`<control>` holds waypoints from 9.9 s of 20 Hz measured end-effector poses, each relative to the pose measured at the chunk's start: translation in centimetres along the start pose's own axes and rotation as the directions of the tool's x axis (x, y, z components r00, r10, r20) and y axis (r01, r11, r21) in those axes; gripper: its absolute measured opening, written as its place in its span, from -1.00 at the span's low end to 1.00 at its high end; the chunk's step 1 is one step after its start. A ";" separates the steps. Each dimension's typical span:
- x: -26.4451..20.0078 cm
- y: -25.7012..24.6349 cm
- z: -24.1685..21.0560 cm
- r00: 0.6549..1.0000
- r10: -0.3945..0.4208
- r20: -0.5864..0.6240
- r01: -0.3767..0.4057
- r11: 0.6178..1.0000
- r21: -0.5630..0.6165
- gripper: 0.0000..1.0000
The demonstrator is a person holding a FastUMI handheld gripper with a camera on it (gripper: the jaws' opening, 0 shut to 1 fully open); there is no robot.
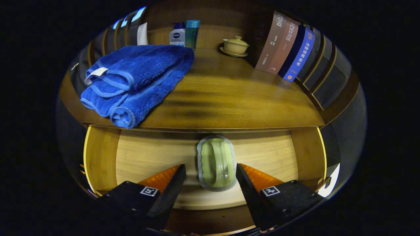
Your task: Pull open the drawer, take out the items inside it, and place them on the countertop above the cabinet.
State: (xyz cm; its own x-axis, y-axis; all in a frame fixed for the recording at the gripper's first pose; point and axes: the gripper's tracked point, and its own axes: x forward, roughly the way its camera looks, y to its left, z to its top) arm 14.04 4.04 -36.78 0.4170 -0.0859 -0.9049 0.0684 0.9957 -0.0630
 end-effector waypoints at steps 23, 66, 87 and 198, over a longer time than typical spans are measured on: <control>-6.8 -3.2 -1.7 0.999 -0.021 -0.046 0.021 1.000 0.016 -0.63; -3.7 -2.4 15.5 0.994 0.111 0.011 -0.110 0.994 -0.010 0.98; -21.1 -5.6 -3.2 0.585 0.090 0.806 -0.089 0.995 -0.047 0.97; -28.9 -12.3 3.4 0.557 -0.044 0.829 -0.013 0.998 0.061 0.96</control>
State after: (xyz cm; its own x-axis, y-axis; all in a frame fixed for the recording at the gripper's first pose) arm 4.25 -5.86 -8.43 0.9809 -0.1210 -0.1520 0.1185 0.9926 -0.0256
